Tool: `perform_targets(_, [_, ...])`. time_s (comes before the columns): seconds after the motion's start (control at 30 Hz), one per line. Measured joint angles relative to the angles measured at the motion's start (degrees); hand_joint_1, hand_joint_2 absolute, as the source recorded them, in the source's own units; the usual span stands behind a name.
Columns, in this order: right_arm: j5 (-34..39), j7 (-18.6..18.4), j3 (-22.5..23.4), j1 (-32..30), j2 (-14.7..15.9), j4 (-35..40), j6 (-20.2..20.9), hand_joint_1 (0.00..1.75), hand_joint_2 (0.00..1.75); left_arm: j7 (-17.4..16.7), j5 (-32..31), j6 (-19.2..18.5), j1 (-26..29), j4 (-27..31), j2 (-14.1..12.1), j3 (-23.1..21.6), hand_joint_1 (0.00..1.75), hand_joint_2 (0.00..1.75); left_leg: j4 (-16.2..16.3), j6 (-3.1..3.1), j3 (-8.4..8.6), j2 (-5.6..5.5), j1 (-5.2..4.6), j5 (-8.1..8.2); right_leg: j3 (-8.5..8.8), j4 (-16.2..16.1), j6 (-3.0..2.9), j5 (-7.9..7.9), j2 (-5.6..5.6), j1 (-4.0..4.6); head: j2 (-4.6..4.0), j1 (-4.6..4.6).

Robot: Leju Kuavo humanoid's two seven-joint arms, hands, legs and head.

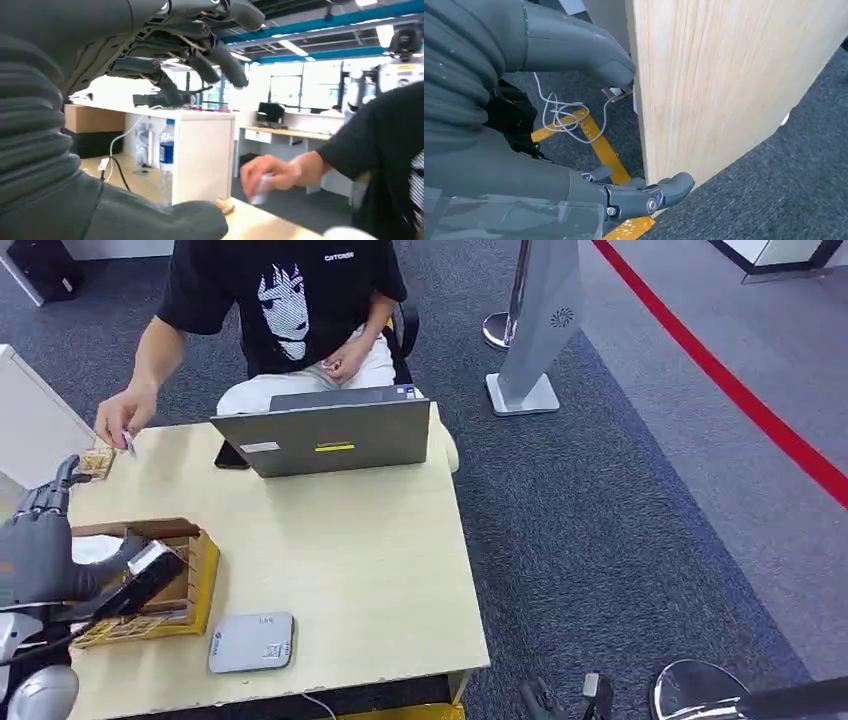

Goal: Pass the card to the sensor for recognition and then transmit it.

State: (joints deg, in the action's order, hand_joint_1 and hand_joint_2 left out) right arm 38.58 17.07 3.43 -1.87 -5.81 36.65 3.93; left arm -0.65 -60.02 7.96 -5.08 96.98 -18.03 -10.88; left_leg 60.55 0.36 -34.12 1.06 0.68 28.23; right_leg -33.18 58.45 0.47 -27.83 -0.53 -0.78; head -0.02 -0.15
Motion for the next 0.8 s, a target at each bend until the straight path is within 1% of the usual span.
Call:
perform_targets(0.07, [0.2, 0.1, 0.0, -0.2, 0.0, 0.0, 0.0, 0.00, 1.75, 1.2, -1.0, -0.1, 3.0, 2.0, -0.6, 0.0, 0.00, 1.75, 0.0, 0.02, 0.00, 0.02, 0.00, 0.01, -0.01, 0.0, 0.00, 0.00, 0.03, 0.00, 0.00, 0.02])
perform_targets(0.13, [0.2, 0.2, 0.0, -0.3, 0.0, 0.0, -0.1, 0.00, 1.75, 1.6, -1.2, 0.0, 6.1, 3.9, -0.8, 0.0, 0.00, 1.75, 0.0, 0.02, 0.00, 0.02, 0.00, 0.02, -0.03, 0.0, 0.02, -0.02, 0.02, 0.00, 0.00, 0.02])
perform_targets(0.23, [0.3, 0.3, 0.0, -0.4, 0.1, 0.0, -0.1, 0.00, 1.75, 2.8, -0.9, -0.4, 9.3, 5.8, -1.2, 0.0, 0.00, 1.75, 0.0, 0.02, -0.02, -0.01, 0.00, 0.02, -0.02, 0.0, 0.03, -0.02, -0.02, 0.00, 0.00, 0.00])
perform_targets(0.33, [0.9, 0.5, 0.2, -0.4, 0.1, 0.0, 0.0, 0.00, 1.75, 4.5, -0.9, -1.4, 13.4, 8.2, -2.4, -0.2, 0.00, 1.75, 0.0, 0.01, 0.00, 0.06, 0.00, 0.02, -0.03, 0.0, 0.03, -0.02, 0.05, 0.00, -0.02, 0.00])
perform_targets(0.4, [1.0, 0.5, 0.5, -0.4, 0.1, 0.2, 0.0, 0.00, 1.75, 4.4, -1.2, -1.5, 15.7, 9.5, -3.3, -0.7, 0.00, 1.75, 0.0, 0.01, -0.01, 0.03, 0.00, 0.01, -0.04, 0.0, 0.03, -0.02, 0.01, 0.00, -0.02, 0.00])
perform_targets(0.5, [0.9, 0.5, 0.6, -0.4, 0.1, 0.7, -0.1, 0.00, 1.75, 2.9, -2.2, -2.4, 18.3, 10.7, -4.6, -1.3, 0.00, 1.75, 0.0, 0.01, -0.01, 0.01, 0.01, 0.02, -0.02, 0.0, 0.03, -0.02, 0.00, 0.00, 0.00, 0.00])
perform_targets(0.63, [0.9, 0.3, 1.0, -0.4, 0.1, 0.9, -0.1, 0.00, 1.75, -1.1, -5.8, -2.5, 21.3, 10.8, -7.3, -1.5, 0.00, 1.75, 0.0, 0.01, -0.01, 0.01, 0.02, 0.01, -0.04, 0.0, 0.03, -0.02, 0.00, 0.01, -0.02, 0.00])
perform_targets(0.7, [0.4, 0.0, 1.0, -0.4, 0.1, 1.0, 0.0, 0.00, 1.75, -2.6, -7.0, -2.2, 22.1, 10.5, -8.7, -1.5, 0.00, 1.75, 0.0, 0.01, -0.01, -0.01, 0.02, 0.01, -0.03, 0.0, 0.03, -0.02, -0.02, 0.01, 0.00, 0.00])
perform_targets(0.8, [-0.2, -0.1, 1.0, -0.2, 0.1, 1.0, 0.0, 0.00, 1.75, -3.7, -8.4, -1.4, 22.2, 9.1, -9.8, -1.5, 0.00, 1.75, 0.0, 0.00, -0.02, -0.02, 0.02, 0.00, -0.02, 0.0, 0.03, -0.02, -0.03, 0.01, -0.02, 0.00])
